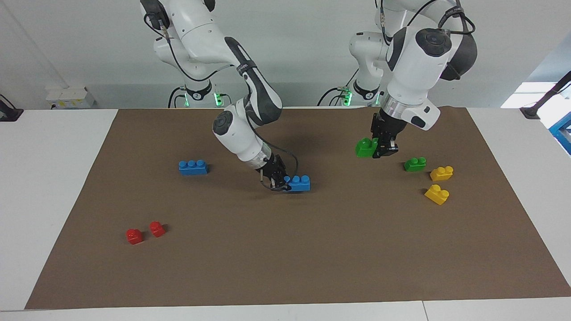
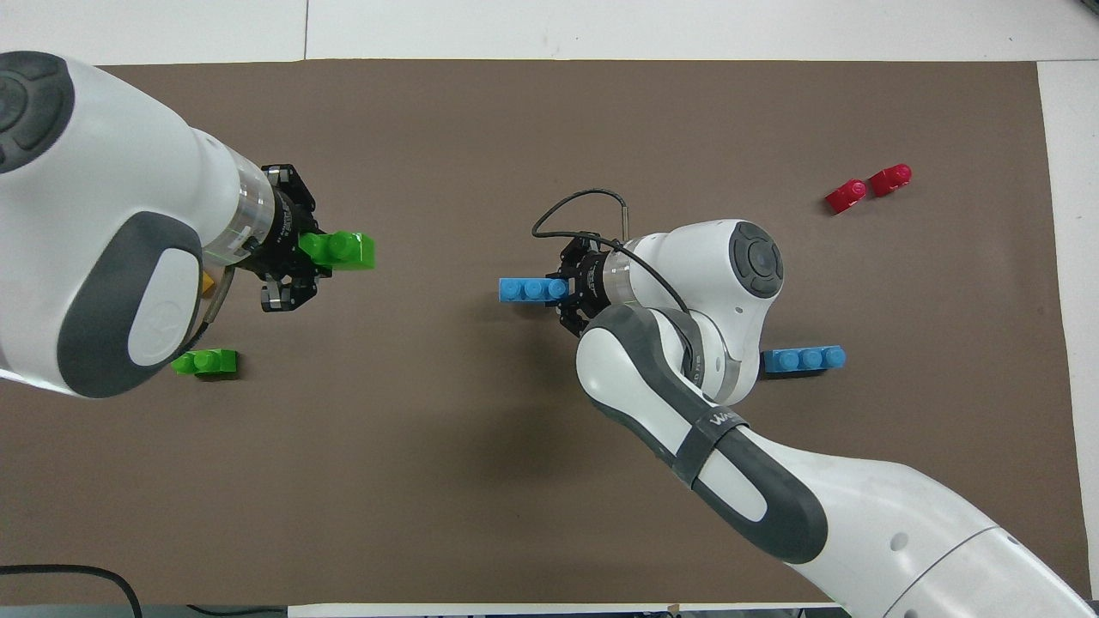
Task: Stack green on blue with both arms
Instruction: 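Carry the blue brick to the table center with the right gripper, then bring the green brick with the left gripper against the held blue brick, then press the green brick onto the blue brick with the left gripper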
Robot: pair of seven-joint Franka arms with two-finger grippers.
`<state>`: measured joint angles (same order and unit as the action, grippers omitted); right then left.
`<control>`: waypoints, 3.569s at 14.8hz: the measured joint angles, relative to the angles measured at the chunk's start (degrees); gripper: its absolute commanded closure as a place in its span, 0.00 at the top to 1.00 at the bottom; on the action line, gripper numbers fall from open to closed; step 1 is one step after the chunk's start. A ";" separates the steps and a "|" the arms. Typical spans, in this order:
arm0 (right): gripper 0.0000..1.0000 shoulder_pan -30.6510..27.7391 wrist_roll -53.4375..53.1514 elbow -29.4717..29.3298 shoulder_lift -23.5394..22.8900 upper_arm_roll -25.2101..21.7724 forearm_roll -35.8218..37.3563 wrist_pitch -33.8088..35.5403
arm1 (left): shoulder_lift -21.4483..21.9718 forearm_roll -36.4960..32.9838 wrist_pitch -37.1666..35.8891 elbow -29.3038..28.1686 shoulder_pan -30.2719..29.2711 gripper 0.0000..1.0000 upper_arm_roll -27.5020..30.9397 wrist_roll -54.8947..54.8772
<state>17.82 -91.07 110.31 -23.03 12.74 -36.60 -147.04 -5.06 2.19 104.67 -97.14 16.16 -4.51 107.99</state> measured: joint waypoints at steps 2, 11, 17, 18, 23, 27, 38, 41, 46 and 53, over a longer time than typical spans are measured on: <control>0.00 0.44 0.00 0.47 -0.39 0.00 0.00 -0.94 | -0.06 0.00 1.77 -1.39 2.10 0.00 -0.05 2.08; 0.00 1.01 0.00 1.43 -1.71 -0.01 0.00 -3.05 | -2.89 -1.57 10.62 -7.57 9.95 0.00 -0.02 12.94; 0.00 1.37 0.00 1.51 -1.85 -0.01 0.00 -4.02 | -6.94 -3.34 15.89 -7.88 12.19 0.00 0.01 18.41; 0.00 1.37 0.00 1.51 -1.85 -0.01 0.00 -4.02 | -7.48 -3.43 16.73 -8.19 12.60 0.00 0.02 19.19; 0.00 1.37 0.00 1.51 -1.85 -0.01 0.00 -4.03 | -11.13 -6.64 21.76 -9.07 14.75 0.00 0.01 25.07; 0.00 1.37 0.00 1.51 -1.85 -0.01 0.00 -4.03 | -12.85 -7.47 23.63 -9.07 15.23 0.00 0.04 26.60; 0.00 1.38 0.00 1.51 -1.86 -0.01 0.00 -4.03 | -13.24 -8.42 25.58 -9.95 16.50 0.00 0.22 26.98; 0.00 1.38 0.00 1.51 -1.87 -0.01 0.00 -4.04 | -13.23 -8.49 26.25 -10.23 16.50 0.00 0.22 26.98; 0.00 1.38 0.00 1.51 -1.89 -0.01 0.00 -4.09 | -13.22 -9.83 27.26 -10.67 16.57 0.00 0.01 27.89; 0.00 1.40 0.00 1.51 -1.89 -0.01 0.00 -4.11 | -14.12 -11.21 29.42 -11.53 16.63 0.00 -0.03 28.14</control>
<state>19.21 -91.06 111.81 -24.92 12.73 -36.61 -151.14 -19.18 -9.02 134.09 -108.67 32.79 -4.53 136.13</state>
